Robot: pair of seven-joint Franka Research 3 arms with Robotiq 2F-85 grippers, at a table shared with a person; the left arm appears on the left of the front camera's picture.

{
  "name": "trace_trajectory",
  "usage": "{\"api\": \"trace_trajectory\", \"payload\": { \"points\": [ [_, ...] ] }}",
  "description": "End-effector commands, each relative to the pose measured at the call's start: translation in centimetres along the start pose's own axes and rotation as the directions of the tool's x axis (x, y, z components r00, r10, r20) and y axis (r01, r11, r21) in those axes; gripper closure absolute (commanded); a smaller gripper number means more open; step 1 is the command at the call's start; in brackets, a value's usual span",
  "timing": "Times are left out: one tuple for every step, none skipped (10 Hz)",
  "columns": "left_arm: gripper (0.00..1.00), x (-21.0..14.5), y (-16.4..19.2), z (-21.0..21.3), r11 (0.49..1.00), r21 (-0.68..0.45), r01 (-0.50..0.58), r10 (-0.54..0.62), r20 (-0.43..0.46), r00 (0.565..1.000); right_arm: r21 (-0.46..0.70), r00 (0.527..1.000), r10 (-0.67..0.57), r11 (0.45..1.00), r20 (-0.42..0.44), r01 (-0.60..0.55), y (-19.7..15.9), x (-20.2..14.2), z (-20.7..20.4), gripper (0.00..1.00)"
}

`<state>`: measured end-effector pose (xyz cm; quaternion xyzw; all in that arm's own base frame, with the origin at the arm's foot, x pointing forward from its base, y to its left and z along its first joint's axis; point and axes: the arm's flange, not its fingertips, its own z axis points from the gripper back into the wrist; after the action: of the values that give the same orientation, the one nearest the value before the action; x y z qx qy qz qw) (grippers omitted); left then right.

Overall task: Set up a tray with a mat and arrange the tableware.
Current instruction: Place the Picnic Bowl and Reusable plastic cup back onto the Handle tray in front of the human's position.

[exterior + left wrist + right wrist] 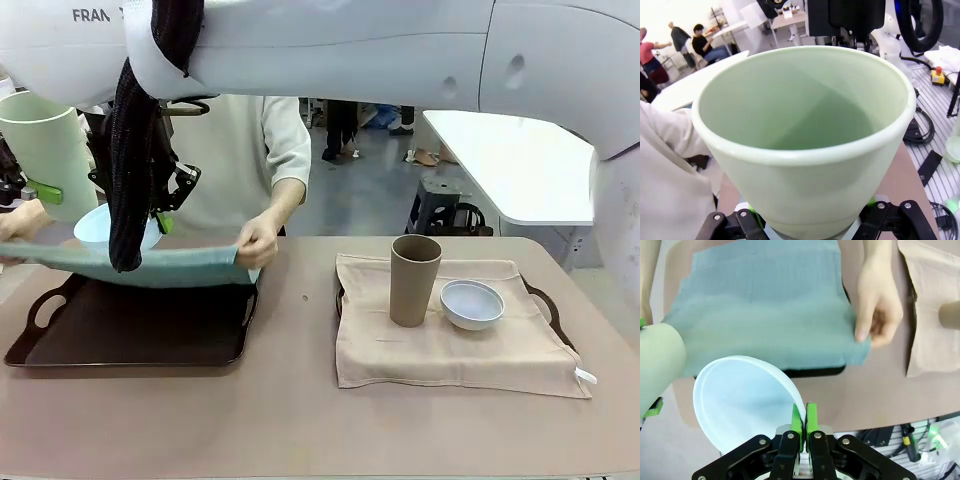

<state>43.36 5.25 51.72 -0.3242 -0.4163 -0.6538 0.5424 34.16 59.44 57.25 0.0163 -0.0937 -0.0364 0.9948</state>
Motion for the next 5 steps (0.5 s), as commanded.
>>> {"api": "trace_trajectory", "payload": {
  "points": [
    [1.0,0.04,-0.02,0.1,1.0,0.001,0.006,-0.006,-0.002,1.0,0.001,1.0,0.007,1.0,0.001,-0.007,-0.01,-0.06,0.18,1.0],
    [1.0,0.04,-0.02,0.1,1.0,0.001,0.006,-0.006,-0.002,1.0,0.001,1.0,0.007,1.0,0.001,-0.007,-0.01,-0.06,0.18,1.0],
    [1.0,0.04,-0.02,0.1,1.0,0.001,0.006,-0.006,-0.002,1.0,0.001,1.0,0.007,1.0,0.001,-0.007,-0.01,-0.06,0.18,1.0],
    [1.0,0.04,-0.02,0.1,1.0,0.001,0.006,-0.006,-0.002,1.0,0.001,1.0,0.007,1.0,0.001,-0.007,-0.01,-0.06,0.18,1.0],
    [1.0,0.04,-0.02,0.1,1.0,0.001,0.006,-0.006,-0.002,1.0,0.001,1.0,0.007,1.0,0.001,-0.007,-0.01,-0.06,0.18,1.0]
  ]
}}
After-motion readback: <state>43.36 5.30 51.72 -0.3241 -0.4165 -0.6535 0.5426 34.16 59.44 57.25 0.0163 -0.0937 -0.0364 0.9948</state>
